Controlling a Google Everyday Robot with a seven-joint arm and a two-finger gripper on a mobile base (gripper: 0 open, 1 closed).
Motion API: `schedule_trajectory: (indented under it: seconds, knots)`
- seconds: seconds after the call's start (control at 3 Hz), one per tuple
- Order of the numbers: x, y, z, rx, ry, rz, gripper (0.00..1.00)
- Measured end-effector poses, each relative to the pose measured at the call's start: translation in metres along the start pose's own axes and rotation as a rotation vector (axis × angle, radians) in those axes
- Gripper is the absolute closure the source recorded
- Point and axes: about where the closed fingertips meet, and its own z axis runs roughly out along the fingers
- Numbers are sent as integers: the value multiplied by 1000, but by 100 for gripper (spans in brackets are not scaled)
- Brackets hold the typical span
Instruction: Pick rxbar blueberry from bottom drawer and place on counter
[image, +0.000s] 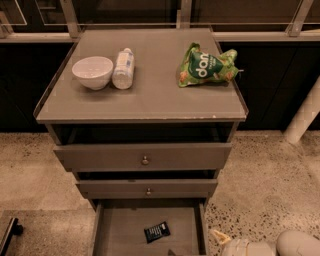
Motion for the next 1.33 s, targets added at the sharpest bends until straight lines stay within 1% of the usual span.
schedule_trajectory:
  seconds: [0.33,0.67,1.0,1.33]
  knots:
    - [7,-37,27,50,-74,-68,0]
    - [18,-78,68,81,-151,-121,0]
    - [18,-78,67,82,-150,-122,0]
    - [24,-97,87,105,-121,-123,0]
